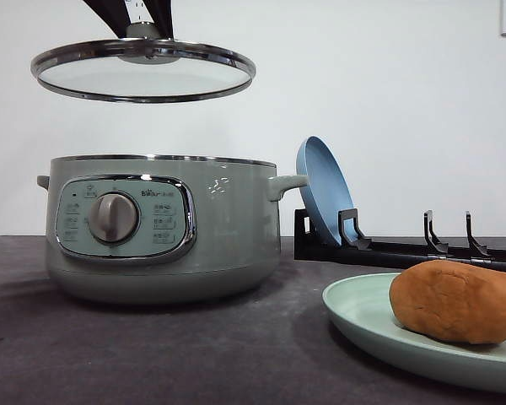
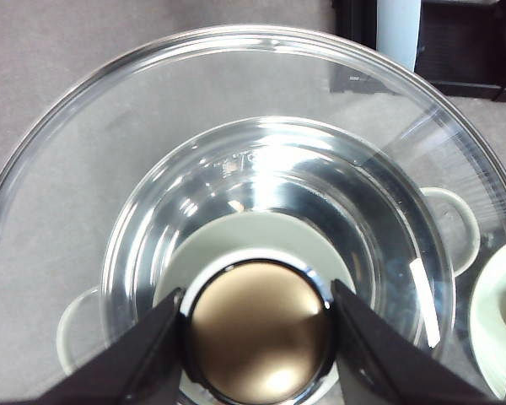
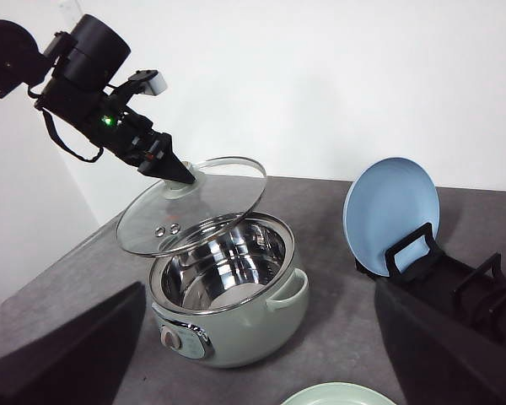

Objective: Transfer potato from steamer to green plate

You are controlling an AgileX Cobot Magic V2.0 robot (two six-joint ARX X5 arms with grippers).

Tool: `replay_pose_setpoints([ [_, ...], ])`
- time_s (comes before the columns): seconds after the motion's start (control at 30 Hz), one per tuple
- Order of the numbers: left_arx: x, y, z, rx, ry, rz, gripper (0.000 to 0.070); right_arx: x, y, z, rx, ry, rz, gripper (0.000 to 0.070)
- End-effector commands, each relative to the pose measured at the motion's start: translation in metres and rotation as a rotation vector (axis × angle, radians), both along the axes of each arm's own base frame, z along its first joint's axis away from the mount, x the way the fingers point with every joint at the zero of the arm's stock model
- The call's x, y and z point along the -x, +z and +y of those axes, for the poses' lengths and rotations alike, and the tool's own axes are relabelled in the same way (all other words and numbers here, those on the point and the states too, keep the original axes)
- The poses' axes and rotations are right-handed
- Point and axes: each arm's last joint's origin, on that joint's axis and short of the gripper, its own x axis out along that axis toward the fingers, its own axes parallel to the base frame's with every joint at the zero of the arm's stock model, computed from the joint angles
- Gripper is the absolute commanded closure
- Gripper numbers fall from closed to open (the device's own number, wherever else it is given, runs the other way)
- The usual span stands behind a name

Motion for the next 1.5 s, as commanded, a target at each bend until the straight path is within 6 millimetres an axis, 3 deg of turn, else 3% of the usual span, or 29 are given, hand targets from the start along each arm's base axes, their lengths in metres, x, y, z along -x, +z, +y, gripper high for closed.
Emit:
replay_pose_setpoints([
  [0.0, -0.001, 0.006, -0.005, 0.026, -0.007, -0.036, 0.069, 0.002, 0.005, -0.001, 0.0, 0.007, -0.028, 0.0152],
  [0.6, -0.004, -0.028, -0.026, -0.012, -0.056, 0.039, 0.069, 0.002, 0.005, -0.001, 0.012, 0.007, -0.037, 0.0152],
  [1.47, -0.031, -0.069, -0.04, -0.057, -0.068, 0.113, 0.069, 0.003, -0.006, -0.002, 0.114, 0.015, 0.026, 0.0152],
])
